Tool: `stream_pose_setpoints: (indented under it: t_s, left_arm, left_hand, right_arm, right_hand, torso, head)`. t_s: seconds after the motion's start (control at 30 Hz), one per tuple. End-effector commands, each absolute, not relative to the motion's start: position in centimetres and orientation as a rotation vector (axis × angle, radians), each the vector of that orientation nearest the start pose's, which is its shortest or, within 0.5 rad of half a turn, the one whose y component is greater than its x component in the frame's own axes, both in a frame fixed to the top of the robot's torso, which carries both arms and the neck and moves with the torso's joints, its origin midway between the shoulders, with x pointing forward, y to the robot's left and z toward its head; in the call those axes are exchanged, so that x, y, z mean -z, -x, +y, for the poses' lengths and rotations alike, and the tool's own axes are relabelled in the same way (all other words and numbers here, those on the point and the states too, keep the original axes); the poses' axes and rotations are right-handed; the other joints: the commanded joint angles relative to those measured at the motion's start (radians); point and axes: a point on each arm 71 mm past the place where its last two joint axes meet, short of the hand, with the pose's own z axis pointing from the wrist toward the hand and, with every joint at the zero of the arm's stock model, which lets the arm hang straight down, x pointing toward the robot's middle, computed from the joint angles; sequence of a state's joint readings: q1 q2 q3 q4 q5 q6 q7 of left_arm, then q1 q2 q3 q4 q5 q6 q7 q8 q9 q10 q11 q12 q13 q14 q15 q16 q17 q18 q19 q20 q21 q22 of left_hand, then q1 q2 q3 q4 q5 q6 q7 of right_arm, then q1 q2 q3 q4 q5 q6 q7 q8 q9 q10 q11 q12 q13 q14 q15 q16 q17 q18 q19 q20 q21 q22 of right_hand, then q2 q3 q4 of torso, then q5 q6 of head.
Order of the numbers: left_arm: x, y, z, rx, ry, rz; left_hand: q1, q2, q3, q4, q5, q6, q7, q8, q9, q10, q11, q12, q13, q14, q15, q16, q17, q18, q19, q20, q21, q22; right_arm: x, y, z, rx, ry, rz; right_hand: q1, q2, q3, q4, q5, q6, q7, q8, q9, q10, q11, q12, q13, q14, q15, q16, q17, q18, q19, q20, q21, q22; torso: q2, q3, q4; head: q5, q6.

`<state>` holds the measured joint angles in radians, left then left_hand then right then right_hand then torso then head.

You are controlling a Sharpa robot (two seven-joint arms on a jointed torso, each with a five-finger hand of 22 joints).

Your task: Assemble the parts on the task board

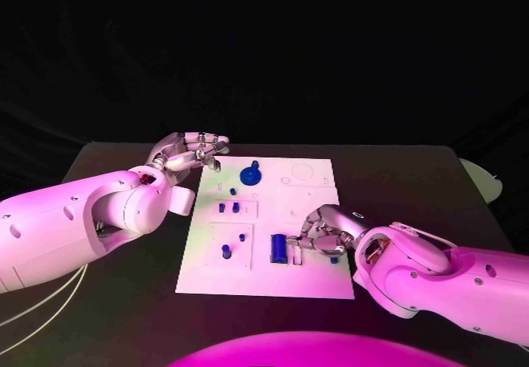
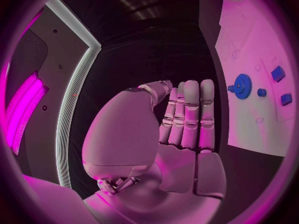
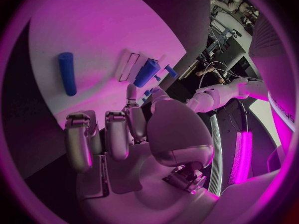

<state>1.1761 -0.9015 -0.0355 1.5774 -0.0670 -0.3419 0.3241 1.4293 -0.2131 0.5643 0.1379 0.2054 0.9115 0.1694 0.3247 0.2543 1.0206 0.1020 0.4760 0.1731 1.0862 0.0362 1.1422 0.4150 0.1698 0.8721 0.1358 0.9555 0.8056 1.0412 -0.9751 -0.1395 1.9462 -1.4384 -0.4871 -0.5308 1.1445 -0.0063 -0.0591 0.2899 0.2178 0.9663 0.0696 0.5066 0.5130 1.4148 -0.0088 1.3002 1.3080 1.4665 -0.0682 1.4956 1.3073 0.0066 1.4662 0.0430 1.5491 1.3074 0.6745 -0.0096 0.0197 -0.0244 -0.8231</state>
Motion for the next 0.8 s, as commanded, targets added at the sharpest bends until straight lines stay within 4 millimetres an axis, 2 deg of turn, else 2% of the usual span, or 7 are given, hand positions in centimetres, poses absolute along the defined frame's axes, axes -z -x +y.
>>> stream_pose_setpoints:
  t_s: [0.03, 0.13, 0.2, 0.33, 0.4, 0.63, 0.8]
  left_arm:
    - [18.7, -47.5, 22.0, 1.483, 1.103, 1.492]
    - [18.7, -47.5, 21.9, 1.487, 1.102, 1.494]
    - [18.7, -47.5, 21.9, 1.488, 1.101, 1.494]
    - [18.7, -47.5, 21.8, 1.491, 1.1, 1.496]
    - [18.7, -47.5, 21.7, 1.492, 1.1, 1.497]
    - [18.7, -47.5, 21.7, 1.493, 1.1, 1.497]
    - [18.7, -47.5, 21.7, 1.493, 1.1, 1.498]
  left_hand:
    - [-0.002, 0.007, 0.0, -0.008, 0.002, 0.0, 0.003, 0.002, 0.001, -0.007, 0.0, 0.005, 0.001, 0.003, -0.002, -0.004, -0.002, 0.014, 0.007, 0.0, -0.006, 0.001]
    - [-0.002, 0.007, 0.0, -0.008, 0.002, 0.0, 0.003, 0.002, 0.001, -0.007, 0.0, 0.005, 0.001, 0.003, -0.002, -0.004, -0.002, 0.014, 0.007, 0.0, -0.006, 0.001]
    - [-0.003, 0.008, 0.0, -0.009, 0.002, -0.001, 0.003, 0.002, 0.001, -0.008, 0.001, 0.006, 0.001, 0.003, -0.002, -0.004, -0.002, 0.014, 0.007, 0.0, -0.006, 0.001]
    - [-0.003, 0.008, 0.0, -0.009, 0.002, -0.001, 0.003, 0.002, 0.001, -0.008, 0.001, 0.006, 0.001, 0.003, -0.002, -0.004, -0.002, 0.014, 0.007, 0.0, -0.006, 0.001]
    - [-0.003, 0.008, 0.0, -0.009, 0.002, -0.001, 0.003, 0.002, 0.001, -0.008, 0.001, 0.006, 0.001, 0.003, -0.002, -0.004, -0.002, 0.014, 0.007, 0.0, -0.006, 0.001]
    - [-0.003, 0.008, 0.0, -0.009, 0.002, -0.001, 0.003, 0.002, 0.001, -0.008, 0.001, 0.006, 0.001, 0.003, -0.002, -0.004, -0.002, 0.014, 0.007, 0.0, -0.006, 0.001]
    - [-0.003, 0.008, 0.0, -0.009, 0.002, -0.001, 0.003, 0.002, 0.001, -0.008, 0.001, 0.006, 0.001, 0.003, -0.002, -0.004, -0.002, 0.014, 0.007, 0.0, -0.006, 0.001]
  right_arm:
    - [23.5, -36.0, -18.5, -0.605, -0.151, 1.844]
    - [23.2, -36.2, -20.2, -0.565, -0.155, 1.84]
    - [23.2, -36.1, -20.9, -0.543, -0.145, 1.841]
    - [23.4, -35.9, -22.5, -0.488, -0.124, 1.853]
    - [23.7, -35.7, -23.0, -0.465, -0.116, 1.86]
    - [24.7, -34.9, -23.9, -0.418, -0.1, 1.882]
    - [25.4, -34.5, -23.8, -0.405, -0.094, 1.9]
  right_hand:
    - [0.037, -0.007, -0.01, 0.001, 0.009, -0.014, 0.002, -0.011, -0.005, -0.008, 0.007, -0.008, 0.017, 0.071, 0.001, -0.002, 0.088, 0.0, 0.094, -0.001, -0.006, 0.255]
    - [0.068, -0.012, -0.016, 0.0, 0.016, -0.019, 0.006, -0.018, -0.01, -0.009, 0.01, -0.009, 0.018, 0.071, 0.004, -0.001, 0.09, 0.0, 0.093, 0.001, -0.007, 0.255]
    - [0.09, -0.015, -0.018, 0.0, 0.031, -0.018, 0.007, -0.02, -0.012, -0.01, 0.01, -0.011, 0.018, 0.071, 0.005, -0.001, 0.09, 0.0, 0.093, 0.002, -0.009, 0.254]
    - [0.101, -0.016, -0.02, 0.0, 0.033, -0.016, 0.006, -0.022, -0.014, -0.01, 0.01, -0.012, 0.018, 0.072, 0.005, 0.0, 0.094, -0.001, 0.095, 0.003, -0.003, 0.256]
    - [0.108, -0.016, -0.02, 0.0, 0.033, -0.014, 0.006, -0.022, -0.015, -0.01, 0.01, -0.012, 0.018, 0.072, 0.005, 0.001, 0.095, -0.001, 0.095, 0.003, -0.002, 0.256]
    - [0.12, -0.011, -0.02, 0.001, 0.041, -0.01, 0.006, -0.024, -0.017, -0.009, 0.01, -0.011, 0.019, 0.072, 0.005, 0.002, 0.097, -0.002, 0.097, 0.003, 0.003, 0.258]
    - [0.121, -0.01, -0.021, 0.001, 0.042, -0.009, 0.005, -0.024, -0.018, -0.009, 0.009, -0.011, 0.02, 0.072, 0.005, 0.002, 0.098, -0.003, 0.097, 0.003, 0.003, 0.258]
  torso:
    - [0.0, -0.0007, -0.0006]
    - [0.001, -0.001, 0.0019]
    - [0.001, -0.0004, 0.0007]
    - [0.001, 0.0013, -0.0037]
    - [0.001, 0.0003, -0.0025]
    - [0.002, 0.0011, -0.0023]
    - [0.002, -0.0004, 0.0018]
  head:
    - [-0.009, 0.002]
    - [-0.018, 0.005]
    - [-0.019, 0.006]
    - [-0.021, 0.006]
    - [-0.023, 0.005]
    - [-0.027, 0.005]
    - [-0.03, 0.005]
